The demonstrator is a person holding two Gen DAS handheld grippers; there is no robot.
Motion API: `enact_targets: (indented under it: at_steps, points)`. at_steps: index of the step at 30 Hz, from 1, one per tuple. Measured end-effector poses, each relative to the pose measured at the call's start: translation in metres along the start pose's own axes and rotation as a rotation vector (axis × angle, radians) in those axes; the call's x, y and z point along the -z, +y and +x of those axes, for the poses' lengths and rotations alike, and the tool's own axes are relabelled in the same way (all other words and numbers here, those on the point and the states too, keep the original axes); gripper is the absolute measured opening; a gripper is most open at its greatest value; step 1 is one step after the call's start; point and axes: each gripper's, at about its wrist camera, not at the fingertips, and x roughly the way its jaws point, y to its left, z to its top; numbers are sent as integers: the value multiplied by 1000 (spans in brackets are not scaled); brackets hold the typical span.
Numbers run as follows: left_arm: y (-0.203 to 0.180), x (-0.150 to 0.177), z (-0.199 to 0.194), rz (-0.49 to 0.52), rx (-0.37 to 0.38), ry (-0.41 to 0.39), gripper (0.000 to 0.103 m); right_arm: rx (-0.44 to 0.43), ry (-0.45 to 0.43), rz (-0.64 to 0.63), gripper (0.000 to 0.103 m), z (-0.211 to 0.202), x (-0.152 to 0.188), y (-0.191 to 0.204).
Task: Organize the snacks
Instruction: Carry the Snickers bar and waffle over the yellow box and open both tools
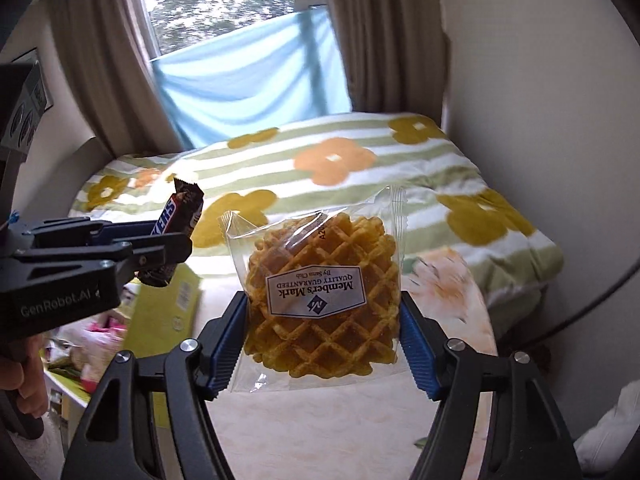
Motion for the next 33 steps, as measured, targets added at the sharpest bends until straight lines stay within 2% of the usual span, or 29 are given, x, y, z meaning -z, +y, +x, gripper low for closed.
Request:
enact_targets:
  at_steps: [9, 17, 22, 26, 27, 28, 29, 30, 31, 33]
  points:
    - [118, 53, -58, -216, -138, -32, 26, -183, 7, -158, 67, -2, -17, 106]
    - [206, 108, -71, -359, -237, 12, 26, -305, 73, -271, 67, 17, -4, 188]
    - [242, 127, -63, -389, -254, 50, 26, -333, 108, -305, 67, 28, 11, 221]
    - [258, 134, -59, -413, -219, 63, 28, -329, 126, -314, 67, 35, 18, 236]
    - [261, 134, -57, -417, -214, 71, 30, -326, 130, -311, 67, 36, 19, 237]
    - [263, 135, -55, -417, -212, 77, 46, -322, 135, -307, 67, 38, 20, 238]
    - [263, 136, -55, -415, -216, 75, 79, -320, 140, -305, 67, 39, 20, 239]
    - [264, 137, -56, -411, -221, 66, 95, -317, 143, -303, 67, 38, 21, 239]
    - [264, 139, -60, -407, -227, 43, 103, -311, 147, -301, 67, 40, 22, 240]
    - [266, 141, -65, -408, -219, 39, 103, -307, 155, -303, 67, 41, 22, 240]
